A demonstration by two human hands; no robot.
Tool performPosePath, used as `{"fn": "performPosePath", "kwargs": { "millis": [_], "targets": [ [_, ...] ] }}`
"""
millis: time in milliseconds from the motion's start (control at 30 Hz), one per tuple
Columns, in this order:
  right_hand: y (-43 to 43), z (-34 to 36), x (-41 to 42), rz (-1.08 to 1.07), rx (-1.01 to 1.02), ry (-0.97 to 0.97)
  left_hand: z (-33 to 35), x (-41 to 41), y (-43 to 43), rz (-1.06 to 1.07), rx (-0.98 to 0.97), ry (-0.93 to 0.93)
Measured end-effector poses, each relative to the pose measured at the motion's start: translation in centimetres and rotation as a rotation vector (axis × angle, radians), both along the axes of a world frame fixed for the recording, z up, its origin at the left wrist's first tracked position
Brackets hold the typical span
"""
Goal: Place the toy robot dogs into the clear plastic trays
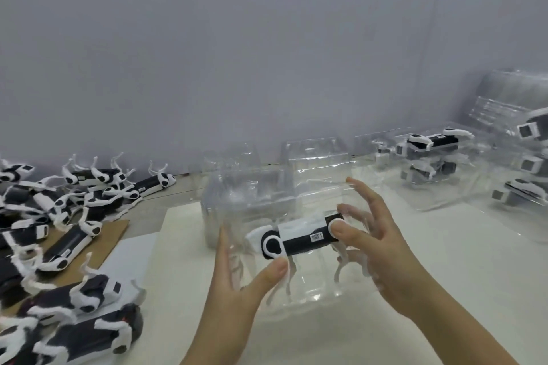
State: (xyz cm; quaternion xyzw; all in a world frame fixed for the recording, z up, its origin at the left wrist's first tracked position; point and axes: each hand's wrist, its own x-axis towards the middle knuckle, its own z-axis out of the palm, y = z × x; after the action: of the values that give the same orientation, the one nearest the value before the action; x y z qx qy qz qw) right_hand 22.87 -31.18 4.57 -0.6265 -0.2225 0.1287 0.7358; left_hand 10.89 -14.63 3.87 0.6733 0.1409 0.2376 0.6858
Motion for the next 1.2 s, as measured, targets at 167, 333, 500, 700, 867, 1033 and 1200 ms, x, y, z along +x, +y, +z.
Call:
{"fn": "performPosePath", "kwargs": {
  "millis": [167, 333, 500, 700, 867, 1033, 1200],
  "targets": [
    [-5.6, -0.3, 3.0, -0.059, -0.183, 0.143, -1.8, 3.6, -4.8, -0.054, -0.035, -0.003],
    [-11.5, -1.5, 5.4, -0.35, -0.075, 0.216, -3.2, 8.7, -9.3, -0.258, -0.226, 0.037],
    [-16.7, -3.3, 6.0, -0.819, 0.128, 0.091, -3.5, 13.2, -15.2, -0.127, -0.337, 0.061],
    [-21.0, -6.4, 6.0, -1.239, 0.33, 0.151, -3.0, 16.0, -23.0, -0.208, -0.296, 0.111],
    [-20.8, -6.6, 7.5, -1.056, 0.312, 0.154, -3.9, 21.2, -27.4, -0.103, -0.281, 0.133],
    [-20.3, -7.2, 7.6, -0.97, 0.223, 0.07, -4.0, 23.9, -29.7, -0.11, -0.204, 0.172],
    [-20.6, -7.6, 7.9, -0.978, 0.237, 0.077, -3.0, 24.5, -30.2, -0.208, -0.187, 0.232]
  ]
}}
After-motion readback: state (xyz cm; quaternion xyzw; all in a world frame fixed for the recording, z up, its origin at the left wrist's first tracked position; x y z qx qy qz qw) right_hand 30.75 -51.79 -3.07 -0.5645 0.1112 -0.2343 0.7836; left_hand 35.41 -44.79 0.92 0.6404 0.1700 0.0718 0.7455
